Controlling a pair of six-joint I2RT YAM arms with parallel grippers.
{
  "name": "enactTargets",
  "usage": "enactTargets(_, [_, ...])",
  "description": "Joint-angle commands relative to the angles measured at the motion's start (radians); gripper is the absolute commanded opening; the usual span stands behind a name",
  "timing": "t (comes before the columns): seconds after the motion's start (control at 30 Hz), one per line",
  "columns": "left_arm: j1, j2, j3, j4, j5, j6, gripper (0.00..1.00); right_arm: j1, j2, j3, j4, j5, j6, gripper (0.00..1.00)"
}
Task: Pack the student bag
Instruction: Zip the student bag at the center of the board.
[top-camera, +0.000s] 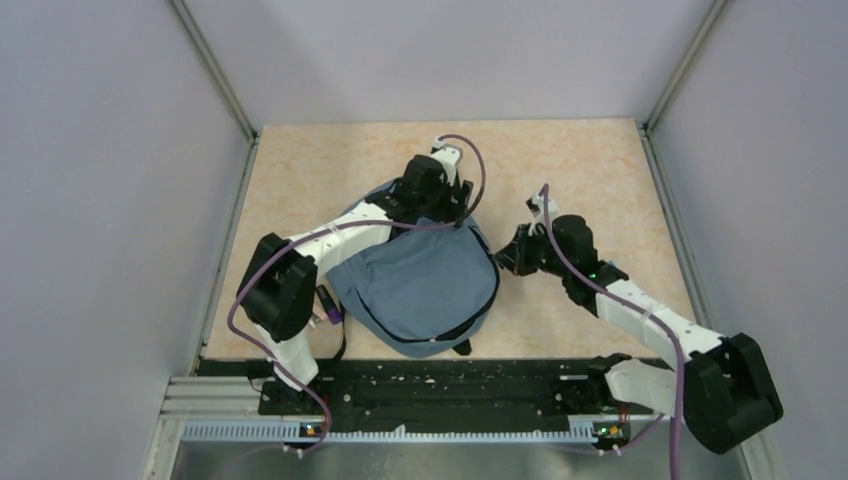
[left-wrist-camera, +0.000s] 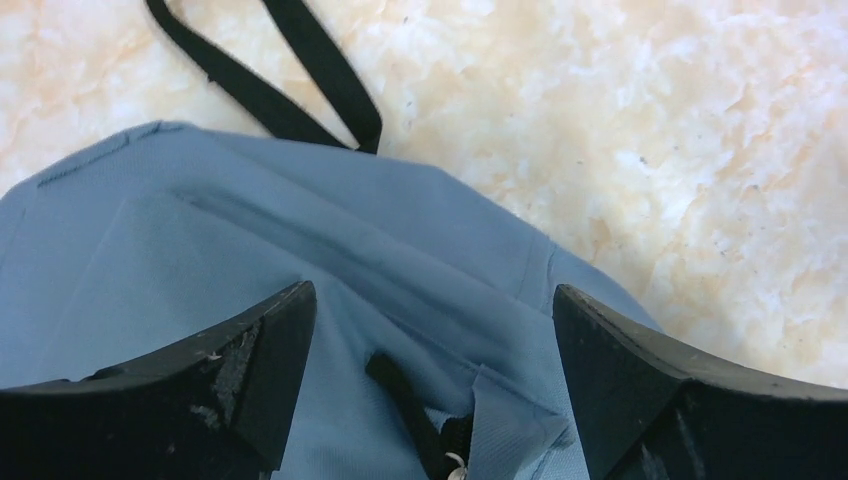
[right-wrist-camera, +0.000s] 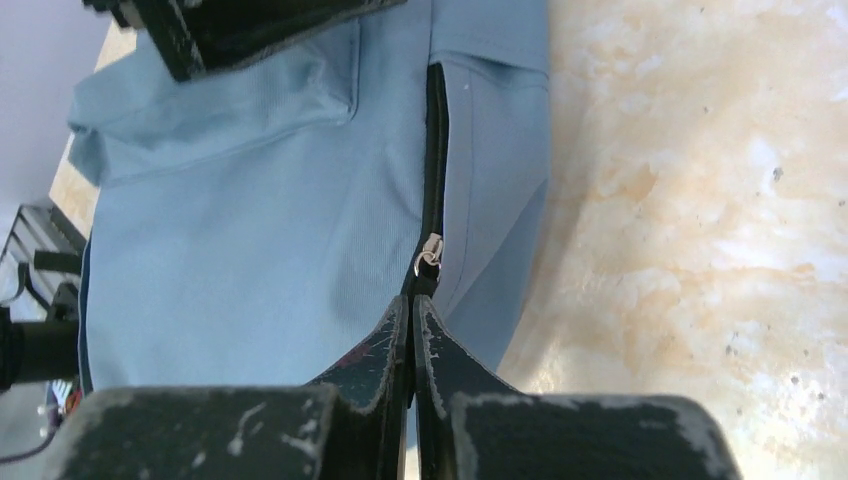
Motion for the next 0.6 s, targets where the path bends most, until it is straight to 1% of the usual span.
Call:
enactTargets(0.0, [-0.002,-0.02,0.029,0.115,0.082,0.095,0.92,-0.004,-0.101,-0.004,-0.159,-0.069,-0.05,0.0])
enactTargets(0.13, [-0.002,-0.006,0.068,0.102,0.115,0.149,0.92,-0.003,-0.149,-0.009,-0.262,-0.113,-0.06,0.0])
enactTargets(0.2, [-0.002,-0.012,0.062,0.127,0.183,0.202,0.92,-0.002,-0.177,-0.013,-0.306,-0.133,-0.064,0.0])
enactTargets(0.27, [-0.002,-0.017,0.049,0.156,0.307,0.294,0.92,-0.001,-0.199,-0.017,-0.344,-0.151,-0.069,0.0])
enactTargets(0.3, [0.0,-0.01,0.054,0.149,0.396,0.337,0.92,-0.001,-0.208,-0.018,-0.367,-0.155,-0.074,0.0])
enactTargets(0.4, [0.001,0.037,0.116,0.061,0.685,0.437,0.92,-0.001,-0.244,-0.026,-0.388,-0.115,-0.071,0.0])
enactTargets(0.47, [0.0,0.08,0.174,-0.04,0.834,0.522,0.91,-0.001,-0.255,-0.026,-0.388,-0.08,-0.066,0.0])
enactTargets(0.5, [0.001,0.099,0.207,-0.084,0.878,0.561,0.91,0.0,-0.258,-0.024,-0.384,-0.073,-0.063,0.0])
enactTargets(0.57, [0.001,0.129,0.23,-0.149,0.915,0.636,0.89,-0.001,-0.256,-0.017,-0.371,-0.075,-0.054,0.0])
